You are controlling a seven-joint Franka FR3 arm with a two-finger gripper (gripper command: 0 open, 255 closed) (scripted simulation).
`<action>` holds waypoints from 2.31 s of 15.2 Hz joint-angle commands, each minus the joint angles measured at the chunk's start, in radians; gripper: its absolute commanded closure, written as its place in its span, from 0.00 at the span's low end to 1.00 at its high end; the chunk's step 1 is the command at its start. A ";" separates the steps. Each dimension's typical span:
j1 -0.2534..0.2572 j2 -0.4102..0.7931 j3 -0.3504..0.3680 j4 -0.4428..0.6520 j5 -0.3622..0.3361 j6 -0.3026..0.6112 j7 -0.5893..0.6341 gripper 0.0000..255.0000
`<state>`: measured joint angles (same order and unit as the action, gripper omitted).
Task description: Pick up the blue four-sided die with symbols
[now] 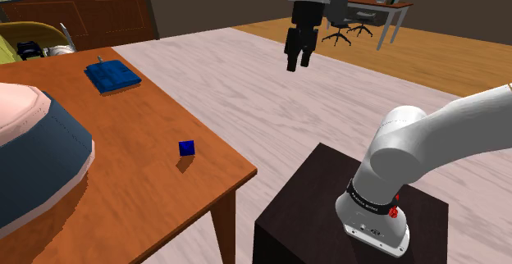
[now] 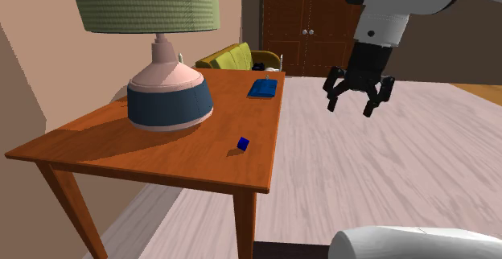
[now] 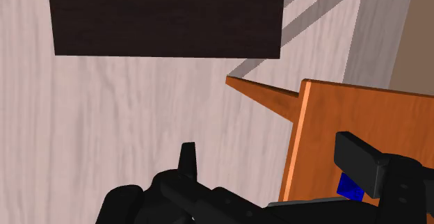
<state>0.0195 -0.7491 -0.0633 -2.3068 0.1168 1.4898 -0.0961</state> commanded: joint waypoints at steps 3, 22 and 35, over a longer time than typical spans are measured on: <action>0.015 0.034 0.029 -0.014 0.021 0.053 0.018 0.00; 0.141 0.542 0.285 0.097 0.102 0.501 0.188 0.00; 0.197 0.852 0.360 0.250 0.024 0.670 0.289 0.00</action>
<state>0.2160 0.0966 0.2964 -2.0508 0.1418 2.1473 0.1932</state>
